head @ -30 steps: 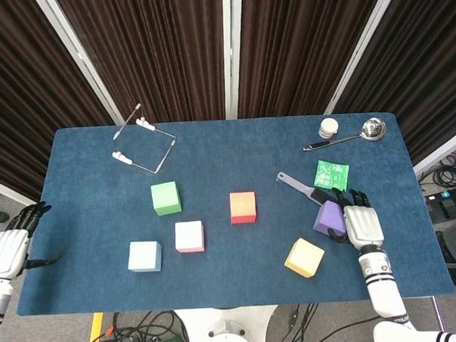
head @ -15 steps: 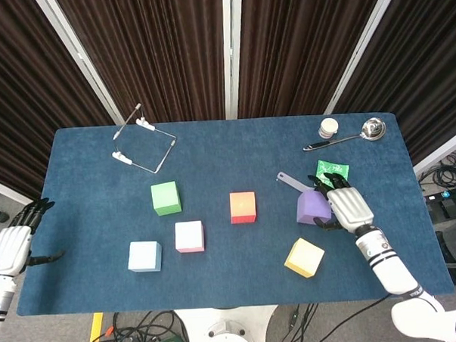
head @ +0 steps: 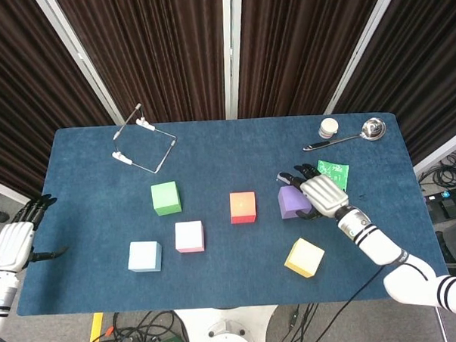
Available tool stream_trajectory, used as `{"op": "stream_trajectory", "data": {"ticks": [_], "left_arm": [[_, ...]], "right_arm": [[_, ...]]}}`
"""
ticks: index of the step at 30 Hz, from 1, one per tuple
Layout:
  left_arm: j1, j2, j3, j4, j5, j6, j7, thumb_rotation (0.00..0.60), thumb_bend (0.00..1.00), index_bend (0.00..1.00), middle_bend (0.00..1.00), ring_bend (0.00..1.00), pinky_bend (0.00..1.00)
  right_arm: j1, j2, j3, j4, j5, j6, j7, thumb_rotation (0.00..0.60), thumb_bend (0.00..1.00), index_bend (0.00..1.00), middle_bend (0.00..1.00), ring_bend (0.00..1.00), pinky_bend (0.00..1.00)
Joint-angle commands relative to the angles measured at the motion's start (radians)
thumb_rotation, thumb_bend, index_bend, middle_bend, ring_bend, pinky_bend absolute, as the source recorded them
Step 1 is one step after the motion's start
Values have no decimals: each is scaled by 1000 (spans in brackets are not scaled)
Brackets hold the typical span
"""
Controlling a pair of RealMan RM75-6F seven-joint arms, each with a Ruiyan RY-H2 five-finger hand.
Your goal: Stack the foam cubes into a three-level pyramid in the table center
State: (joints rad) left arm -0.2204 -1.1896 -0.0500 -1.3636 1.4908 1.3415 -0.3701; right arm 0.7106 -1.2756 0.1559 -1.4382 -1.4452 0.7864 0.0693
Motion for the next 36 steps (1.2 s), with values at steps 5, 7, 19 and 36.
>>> {"op": "stream_trajectory", "data": {"ticks": [5, 7, 19, 36], "left_arm": [[-2, 1, 1, 5, 1, -3, -9, 600, 14, 105, 65, 20, 154], [0, 3, 5, 7, 5, 1, -8, 600, 14, 105, 65, 20, 154], [6, -2, 11, 28, 21, 20, -11, 600, 14, 105, 66, 19, 154], [14, -19, 23, 63, 25, 23, -41, 600, 14, 105, 68, 20, 154]], "right_arm": [[9, -55, 2, -1, 44, 29, -86, 600, 295, 0, 379, 0, 0], [10, -75, 7, -2, 69, 41, -126, 600, 285, 0, 379, 0, 0], [50, -161, 33, -36, 212, 33, -270, 600, 275, 0, 382, 0, 0], [75, -182, 18, -57, 299, 46, -369, 600, 282, 0, 378, 0, 0]]}}
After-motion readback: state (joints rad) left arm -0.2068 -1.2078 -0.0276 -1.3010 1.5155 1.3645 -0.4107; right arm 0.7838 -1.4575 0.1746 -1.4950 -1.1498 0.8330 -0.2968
